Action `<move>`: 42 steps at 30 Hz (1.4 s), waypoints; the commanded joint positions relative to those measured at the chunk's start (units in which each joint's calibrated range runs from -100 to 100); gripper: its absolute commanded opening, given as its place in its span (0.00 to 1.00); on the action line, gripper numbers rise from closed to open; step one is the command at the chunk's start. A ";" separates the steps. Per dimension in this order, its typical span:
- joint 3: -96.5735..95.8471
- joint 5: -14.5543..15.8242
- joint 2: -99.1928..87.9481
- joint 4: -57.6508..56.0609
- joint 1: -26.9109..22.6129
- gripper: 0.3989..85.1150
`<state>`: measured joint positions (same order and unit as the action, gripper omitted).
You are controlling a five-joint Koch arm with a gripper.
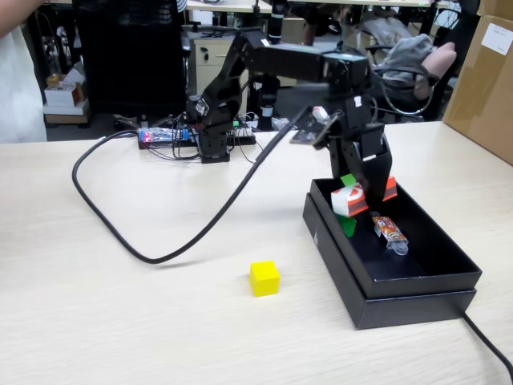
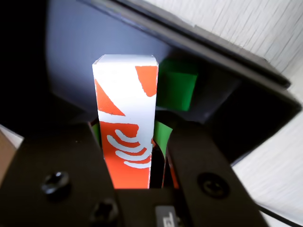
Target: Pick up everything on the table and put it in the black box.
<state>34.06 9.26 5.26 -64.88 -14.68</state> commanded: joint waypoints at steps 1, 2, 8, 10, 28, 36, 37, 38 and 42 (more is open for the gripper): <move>6.73 0.39 2.37 0.13 -0.34 0.07; 7.01 0.44 3.18 0.13 -0.39 0.07; 4.38 0.34 4.55 -0.04 -0.54 0.26; 4.38 0.00 4.55 -0.99 -0.29 0.39; 3.65 -4.10 -12.43 -5.22 15.78 0.52; -8.95 -4.20 -7.38 -4.70 16.61 0.57; -8.41 -4.20 -6.35 -4.45 16.56 0.57; -7.68 -4.25 -5.31 -4.27 16.56 0.57; -2.51 -4.35 -0.49 -3.41 16.61 0.56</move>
<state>24.29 5.10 4.37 -69.57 1.88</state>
